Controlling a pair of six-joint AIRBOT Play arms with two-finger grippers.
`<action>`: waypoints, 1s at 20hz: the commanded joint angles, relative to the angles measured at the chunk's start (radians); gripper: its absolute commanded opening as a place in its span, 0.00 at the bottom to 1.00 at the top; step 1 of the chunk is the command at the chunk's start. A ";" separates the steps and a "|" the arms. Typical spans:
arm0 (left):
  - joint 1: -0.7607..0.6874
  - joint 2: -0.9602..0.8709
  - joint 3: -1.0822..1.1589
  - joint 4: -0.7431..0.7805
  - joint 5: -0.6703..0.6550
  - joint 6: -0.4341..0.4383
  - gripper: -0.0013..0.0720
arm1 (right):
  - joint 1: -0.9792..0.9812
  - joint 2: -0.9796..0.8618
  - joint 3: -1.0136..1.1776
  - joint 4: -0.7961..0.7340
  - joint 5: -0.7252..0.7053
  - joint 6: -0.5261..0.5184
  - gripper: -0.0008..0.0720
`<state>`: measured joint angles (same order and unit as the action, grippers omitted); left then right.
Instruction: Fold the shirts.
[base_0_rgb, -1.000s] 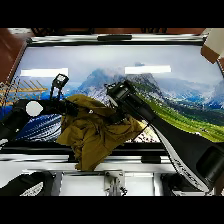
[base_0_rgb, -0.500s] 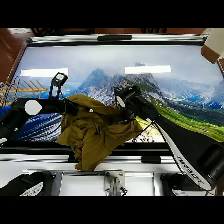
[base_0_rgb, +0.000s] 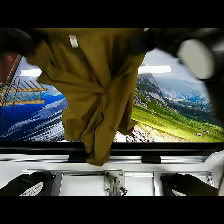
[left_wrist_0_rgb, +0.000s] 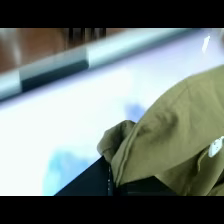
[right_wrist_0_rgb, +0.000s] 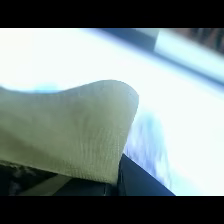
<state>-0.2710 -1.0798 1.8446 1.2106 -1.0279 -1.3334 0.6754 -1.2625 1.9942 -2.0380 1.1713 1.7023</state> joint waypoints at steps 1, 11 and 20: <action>0.003 0.014 0.250 -0.017 0.003 -0.064 0.09 | 0.000 0.089 0.081 0.021 -0.050 -0.050 0.10; 0.005 -0.003 -0.436 0.196 -0.349 -0.129 0.09 | 0.000 -0.088 -0.337 0.313 0.419 0.087 0.10; 0.005 -0.156 -0.669 0.191 -0.180 -0.178 0.40 | 0.000 -0.228 -0.387 0.335 0.259 0.142 0.10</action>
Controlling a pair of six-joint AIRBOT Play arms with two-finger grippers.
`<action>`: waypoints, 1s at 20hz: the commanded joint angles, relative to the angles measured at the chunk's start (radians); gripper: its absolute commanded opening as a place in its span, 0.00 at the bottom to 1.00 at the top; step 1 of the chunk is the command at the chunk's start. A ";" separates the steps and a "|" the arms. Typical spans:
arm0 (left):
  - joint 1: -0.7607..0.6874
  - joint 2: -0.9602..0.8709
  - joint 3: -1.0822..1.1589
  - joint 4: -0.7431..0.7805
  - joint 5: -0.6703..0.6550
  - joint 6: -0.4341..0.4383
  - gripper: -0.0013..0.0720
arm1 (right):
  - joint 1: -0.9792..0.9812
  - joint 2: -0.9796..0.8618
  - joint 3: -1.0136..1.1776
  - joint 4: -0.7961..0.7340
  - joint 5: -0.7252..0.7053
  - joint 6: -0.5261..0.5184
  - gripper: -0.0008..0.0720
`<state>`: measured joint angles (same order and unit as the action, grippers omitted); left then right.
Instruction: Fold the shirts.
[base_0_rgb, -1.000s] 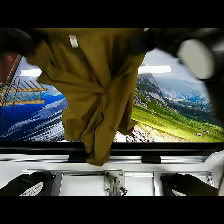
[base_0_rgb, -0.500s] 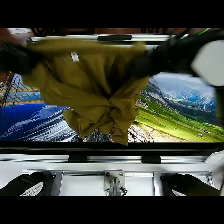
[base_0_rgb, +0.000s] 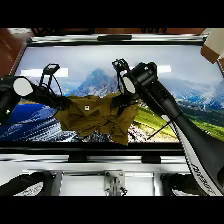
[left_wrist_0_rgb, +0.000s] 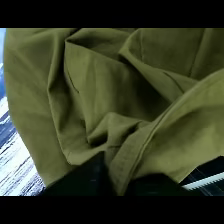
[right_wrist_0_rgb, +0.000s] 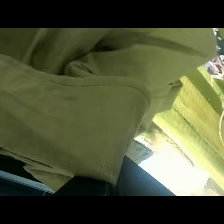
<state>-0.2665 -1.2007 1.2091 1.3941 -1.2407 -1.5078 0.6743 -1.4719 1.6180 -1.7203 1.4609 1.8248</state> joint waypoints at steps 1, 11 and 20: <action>0.000 -0.033 -0.031 0.034 0.029 -0.004 0.59 | 0.001 -0.019 -0.011 0.023 -0.029 0.020 0.10; 0.175 -0.017 0.199 0.499 -0.236 -0.005 0.99 | 0.001 -0.019 -0.011 0.082 -0.026 0.019 0.10; 0.659 0.123 -0.190 0.396 -0.036 -0.006 0.99 | 0.001 -0.019 -0.011 0.096 -0.004 0.010 0.10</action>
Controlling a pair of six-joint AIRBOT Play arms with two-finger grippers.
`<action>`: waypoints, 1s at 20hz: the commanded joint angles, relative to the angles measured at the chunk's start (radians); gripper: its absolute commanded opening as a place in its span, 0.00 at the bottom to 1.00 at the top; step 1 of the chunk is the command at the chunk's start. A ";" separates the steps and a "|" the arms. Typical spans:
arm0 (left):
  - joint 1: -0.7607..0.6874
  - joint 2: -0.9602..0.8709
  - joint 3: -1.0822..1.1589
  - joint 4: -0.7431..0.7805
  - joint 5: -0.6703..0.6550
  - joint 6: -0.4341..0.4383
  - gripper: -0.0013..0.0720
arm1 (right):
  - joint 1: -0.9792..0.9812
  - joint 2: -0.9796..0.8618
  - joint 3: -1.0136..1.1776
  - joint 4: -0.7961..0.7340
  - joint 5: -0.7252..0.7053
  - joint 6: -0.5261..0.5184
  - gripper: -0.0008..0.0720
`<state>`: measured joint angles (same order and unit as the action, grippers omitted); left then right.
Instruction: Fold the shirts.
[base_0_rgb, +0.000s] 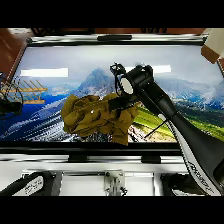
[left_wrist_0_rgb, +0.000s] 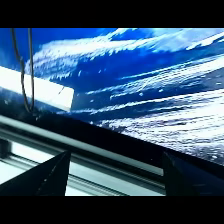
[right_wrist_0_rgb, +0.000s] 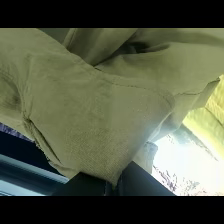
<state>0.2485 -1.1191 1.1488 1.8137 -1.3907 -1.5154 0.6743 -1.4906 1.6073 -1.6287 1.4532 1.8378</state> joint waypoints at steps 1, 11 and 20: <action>0.199 0.034 -0.155 -0.037 0.133 0.004 0.99 | 0.001 0.000 0.000 0.005 0.004 -0.003 0.10; 0.367 -0.121 -0.158 0.001 0.339 0.072 0.90 | 0.001 0.000 0.000 0.005 0.032 -0.006 0.10; 0.443 -0.217 -0.140 -0.078 0.398 0.275 0.89 | 0.001 0.000 0.000 0.010 0.045 -0.006 0.11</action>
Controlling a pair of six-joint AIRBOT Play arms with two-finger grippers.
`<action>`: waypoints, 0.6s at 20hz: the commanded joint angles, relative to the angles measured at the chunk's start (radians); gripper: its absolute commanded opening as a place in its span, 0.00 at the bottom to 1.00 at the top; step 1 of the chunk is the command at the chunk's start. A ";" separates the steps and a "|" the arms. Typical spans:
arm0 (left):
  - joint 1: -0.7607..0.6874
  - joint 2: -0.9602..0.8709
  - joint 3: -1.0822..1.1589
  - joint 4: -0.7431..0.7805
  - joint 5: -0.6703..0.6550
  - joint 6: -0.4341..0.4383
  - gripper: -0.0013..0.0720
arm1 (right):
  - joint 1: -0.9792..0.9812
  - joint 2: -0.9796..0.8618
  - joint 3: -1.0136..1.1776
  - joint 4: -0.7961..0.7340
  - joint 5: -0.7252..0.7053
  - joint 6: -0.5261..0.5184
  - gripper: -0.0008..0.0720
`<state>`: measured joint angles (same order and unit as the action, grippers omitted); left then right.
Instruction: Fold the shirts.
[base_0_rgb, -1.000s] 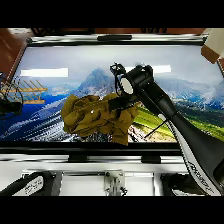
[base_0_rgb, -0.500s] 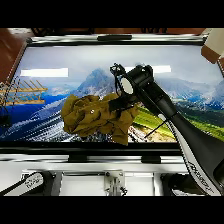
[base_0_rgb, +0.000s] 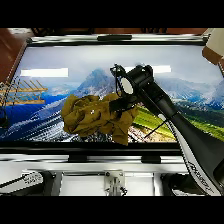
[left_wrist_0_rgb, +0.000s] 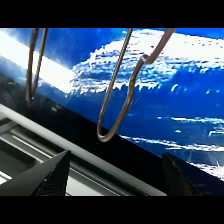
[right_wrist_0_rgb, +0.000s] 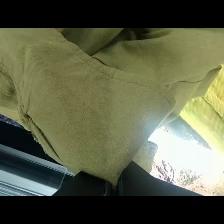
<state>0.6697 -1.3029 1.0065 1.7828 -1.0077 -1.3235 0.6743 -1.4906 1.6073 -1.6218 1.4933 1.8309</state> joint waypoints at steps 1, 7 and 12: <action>0.028 -0.045 0.002 -0.047 0.024 0.108 0.88 | 0.001 0.000 0.000 0.005 0.007 0.001 0.11; 0.074 -0.114 0.012 -0.048 0.082 0.160 0.81 | 0.001 0.000 0.000 0.006 0.018 0.001 0.11; 0.073 -0.197 0.075 -0.049 0.082 0.171 0.70 | 0.001 0.000 0.000 0.006 0.026 0.001 0.11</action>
<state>0.7399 -1.4574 1.0515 1.7351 -0.9310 -1.1664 0.6743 -1.4906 1.6073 -1.6157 1.5108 1.8317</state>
